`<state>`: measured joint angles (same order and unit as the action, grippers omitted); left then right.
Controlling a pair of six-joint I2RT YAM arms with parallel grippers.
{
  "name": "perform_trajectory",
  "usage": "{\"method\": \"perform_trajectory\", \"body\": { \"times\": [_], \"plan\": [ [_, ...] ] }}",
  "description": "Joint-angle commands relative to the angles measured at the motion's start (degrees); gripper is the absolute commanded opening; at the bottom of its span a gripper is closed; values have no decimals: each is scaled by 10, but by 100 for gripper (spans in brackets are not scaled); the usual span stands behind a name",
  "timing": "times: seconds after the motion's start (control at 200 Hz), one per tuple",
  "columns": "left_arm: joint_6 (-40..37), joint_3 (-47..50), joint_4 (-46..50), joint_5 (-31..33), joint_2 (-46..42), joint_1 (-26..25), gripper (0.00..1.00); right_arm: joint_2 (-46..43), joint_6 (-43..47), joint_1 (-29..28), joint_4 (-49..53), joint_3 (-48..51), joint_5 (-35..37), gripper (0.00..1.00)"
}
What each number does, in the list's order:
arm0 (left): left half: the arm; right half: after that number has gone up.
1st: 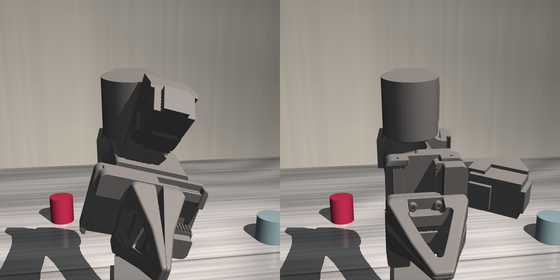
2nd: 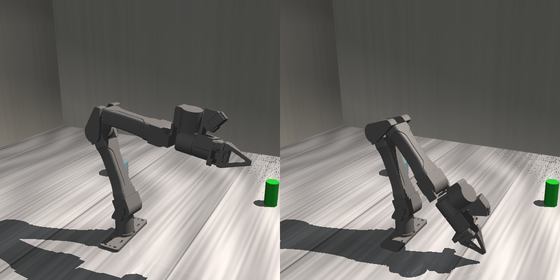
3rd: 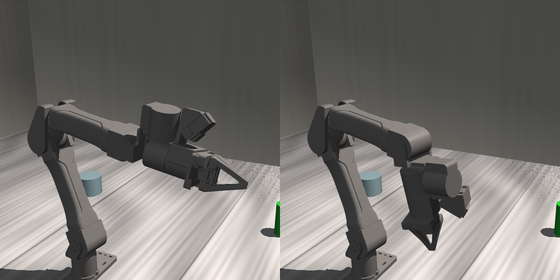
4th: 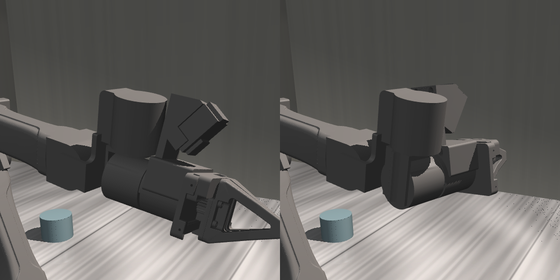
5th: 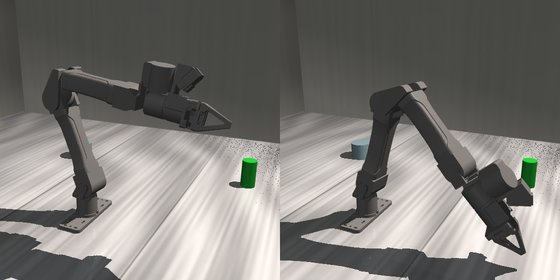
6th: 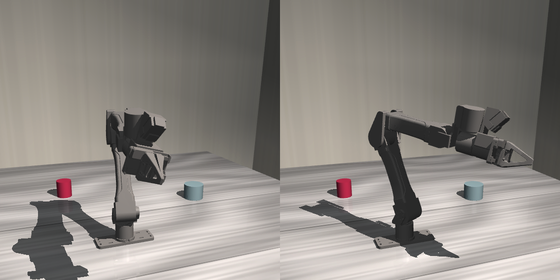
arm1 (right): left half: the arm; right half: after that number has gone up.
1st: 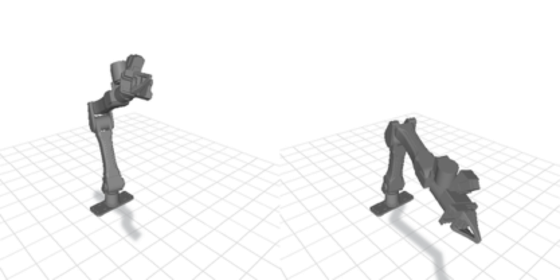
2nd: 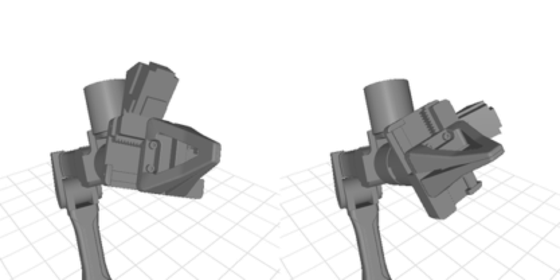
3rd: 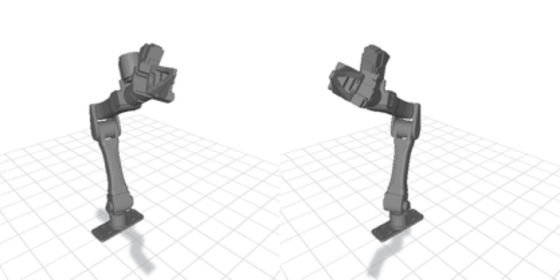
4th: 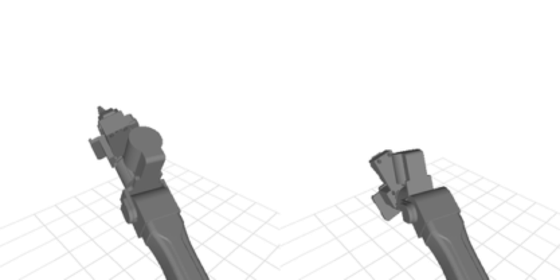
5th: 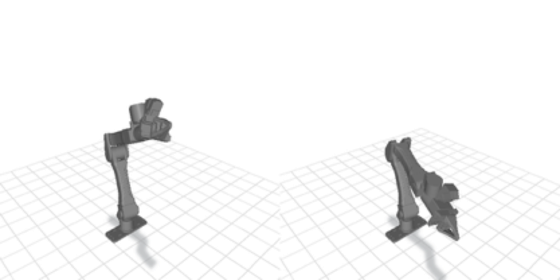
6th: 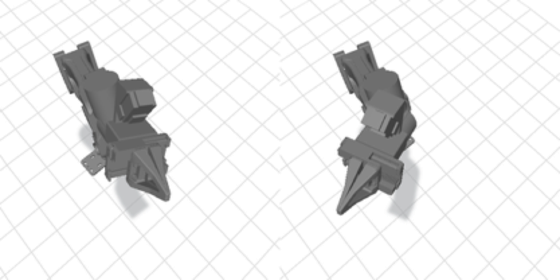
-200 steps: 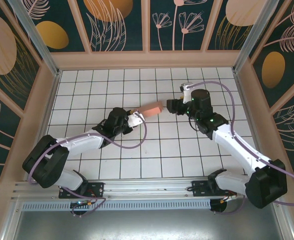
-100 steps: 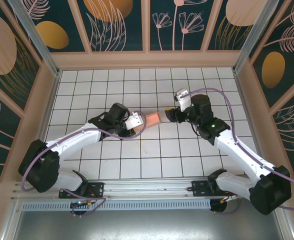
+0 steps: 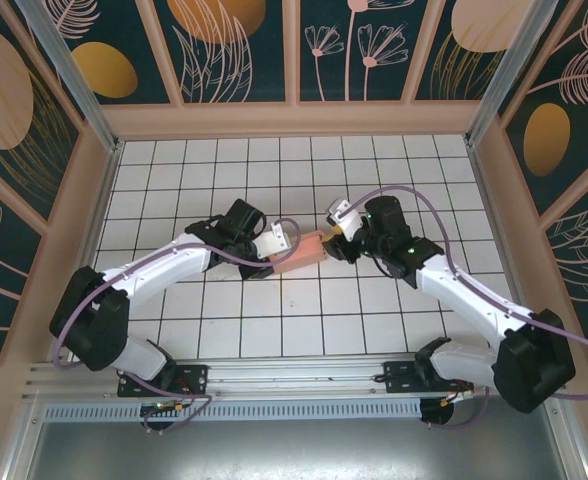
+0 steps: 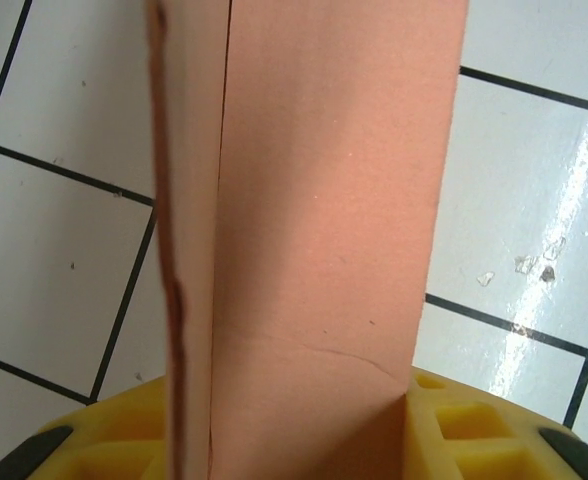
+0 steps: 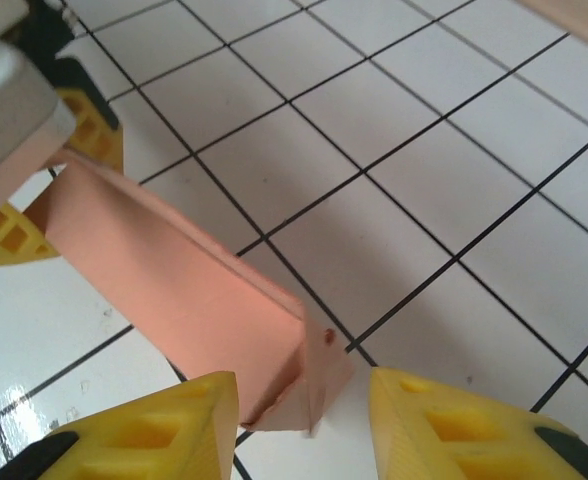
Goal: Fold the paper box
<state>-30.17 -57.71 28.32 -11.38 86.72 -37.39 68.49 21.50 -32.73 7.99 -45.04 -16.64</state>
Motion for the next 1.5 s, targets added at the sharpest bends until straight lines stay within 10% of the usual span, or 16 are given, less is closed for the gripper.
{"method": "perform_trajectory", "body": {
  "times": [0.0,0.525,1.496],
  "plan": [
    [-9,-12,44,-12,28,4,34,13,20,-6,11,-28,-4,37],
    [-9,-13,35,-6,26,4,33,50,27,-9,37,-61,10,0],
    [116,-83,33,-6,79,4,39,90,-216,-44,-39,-34,157,0]
  ]
}}
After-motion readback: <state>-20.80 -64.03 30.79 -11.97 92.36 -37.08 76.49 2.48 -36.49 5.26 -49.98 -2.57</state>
